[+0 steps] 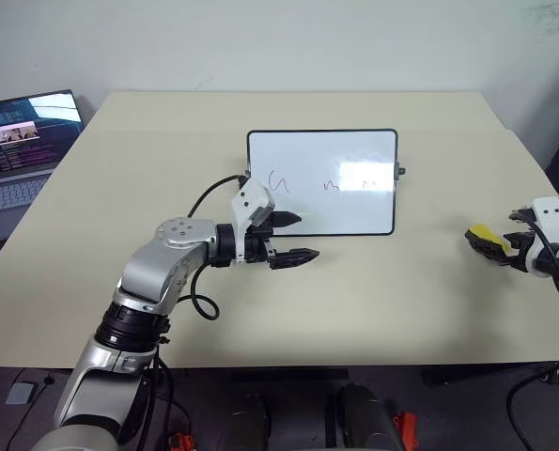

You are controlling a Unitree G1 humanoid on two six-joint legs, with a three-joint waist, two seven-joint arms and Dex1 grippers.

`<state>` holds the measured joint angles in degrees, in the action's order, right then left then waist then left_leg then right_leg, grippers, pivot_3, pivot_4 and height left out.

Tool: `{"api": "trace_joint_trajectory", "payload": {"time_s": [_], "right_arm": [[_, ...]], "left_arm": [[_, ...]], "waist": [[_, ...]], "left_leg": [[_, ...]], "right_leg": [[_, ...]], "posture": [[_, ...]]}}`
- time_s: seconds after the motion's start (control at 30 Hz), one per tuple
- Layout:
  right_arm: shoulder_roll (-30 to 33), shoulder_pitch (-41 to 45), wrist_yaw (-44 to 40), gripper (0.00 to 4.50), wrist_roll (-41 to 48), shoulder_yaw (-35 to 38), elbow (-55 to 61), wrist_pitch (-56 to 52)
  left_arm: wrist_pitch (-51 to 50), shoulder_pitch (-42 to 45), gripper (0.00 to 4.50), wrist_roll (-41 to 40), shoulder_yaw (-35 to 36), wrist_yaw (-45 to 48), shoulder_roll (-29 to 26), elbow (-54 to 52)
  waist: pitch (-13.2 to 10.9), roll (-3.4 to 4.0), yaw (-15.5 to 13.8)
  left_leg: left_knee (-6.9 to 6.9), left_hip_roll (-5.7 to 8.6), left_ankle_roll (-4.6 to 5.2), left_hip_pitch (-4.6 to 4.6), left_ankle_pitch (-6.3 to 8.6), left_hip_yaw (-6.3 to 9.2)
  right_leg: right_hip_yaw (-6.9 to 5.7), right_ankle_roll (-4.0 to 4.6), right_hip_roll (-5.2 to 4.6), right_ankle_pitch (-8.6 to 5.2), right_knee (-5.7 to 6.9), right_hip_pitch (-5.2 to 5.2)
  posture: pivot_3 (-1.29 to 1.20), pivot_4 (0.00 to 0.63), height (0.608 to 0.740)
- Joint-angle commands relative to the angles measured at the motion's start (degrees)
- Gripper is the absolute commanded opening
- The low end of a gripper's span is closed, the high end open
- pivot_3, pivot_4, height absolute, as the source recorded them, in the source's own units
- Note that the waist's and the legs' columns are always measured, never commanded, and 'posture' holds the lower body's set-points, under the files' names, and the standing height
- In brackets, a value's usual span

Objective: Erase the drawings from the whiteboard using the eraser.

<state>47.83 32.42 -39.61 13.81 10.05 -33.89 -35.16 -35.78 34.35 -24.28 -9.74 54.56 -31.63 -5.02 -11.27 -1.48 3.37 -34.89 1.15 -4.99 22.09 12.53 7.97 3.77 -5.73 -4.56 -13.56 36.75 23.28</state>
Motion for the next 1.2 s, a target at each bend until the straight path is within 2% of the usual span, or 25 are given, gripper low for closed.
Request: {"api": "trace_joint_trajectory", "payload": {"time_s": [0.03,0.23,0.3,0.6,0.83,1.17,1.2], "right_arm": [[0.1,1.3,-0.6,3.55,-0.7,0.2,-0.5,1.7],[-0.8,1.8,-0.3,1.46,-1.2,0.6,-1.5,2.2],[-1.1,1.9,-0.2,1.15,-1.2,0.7,-1.5,2.1],[-0.9,2.2,-1.2,1.14,-1.4,0.1,-0.1,1.5],[-0.7,1.8,-0.9,3.45,-1.6,0.3,1.0,1.3],[-1.3,3.4,0.0,3.45,-2.3,0.2,-1.1,1.9],[-1.4,3.5,0.2,3.28,-2.0,0.6,-1.2,1.8]], "left_arm": [[0.9,0.3,4.50,0.2,1.4,0.3,-0.9,-2.0],[0.8,-0.3,4.50,0.4,1.3,0.2,-1.2,-2.3],[0.8,-0.4,4.50,0.5,1.4,0.0,-1.2,-2.3],[0.8,-0.3,4.50,0.5,1.8,-0.2,-1.3,-2.3],[0.6,-0.6,4.50,0.6,1.6,-0.3,-1.2,-2.4],[0.3,-0.3,4.50,0.6,1.3,-0.6,-0.9,-2.7],[0.4,-0.3,4.50,0.7,1.3,-0.6,-0.9,-2.7]], "waist": [[0.0,0.00,-0.1],[0.0,0.00,0.0],[0.0,0.00,0.0],[0.0,0.00,0.0],[0.0,0.00,0.0],[0.0,0.00,-0.1],[0.0,0.00,-0.1]], "left_leg": [[0.00,0.00,0.00,0.00,0.00,0.00],[0.00,0.00,0.00,0.00,0.00,0.00],[0.00,0.00,0.00,-0.01,0.00,-0.01],[-0.02,0.00,0.00,-0.01,0.00,-0.01],[-0.02,0.00,0.00,-0.01,0.00,-0.02],[-0.02,0.00,0.00,-0.04,0.00,-0.04],[-0.02,0.00,0.00,-0.03,0.00,-0.03]], "right_leg": [[0.00,0.00,0.00,0.00,0.00,0.00],[0.01,0.00,0.00,0.00,0.00,0.00],[0.01,0.00,0.00,0.00,0.01,0.00],[0.02,0.00,0.00,0.01,0.02,0.00],[0.02,0.00,0.00,0.01,0.03,0.00],[0.04,0.00,0.00,0.01,0.05,0.00],[0.04,0.00,0.00,0.01,0.05,0.00]], "posture": [[0.00,0.150,0.740],[0.00,0.150,0.740],[0.00,0.150,0.740],[0.00,0.150,0.740],[0.00,0.150,0.740],[0.00,0.150,0.740],[0.00,0.150,0.740]]}}
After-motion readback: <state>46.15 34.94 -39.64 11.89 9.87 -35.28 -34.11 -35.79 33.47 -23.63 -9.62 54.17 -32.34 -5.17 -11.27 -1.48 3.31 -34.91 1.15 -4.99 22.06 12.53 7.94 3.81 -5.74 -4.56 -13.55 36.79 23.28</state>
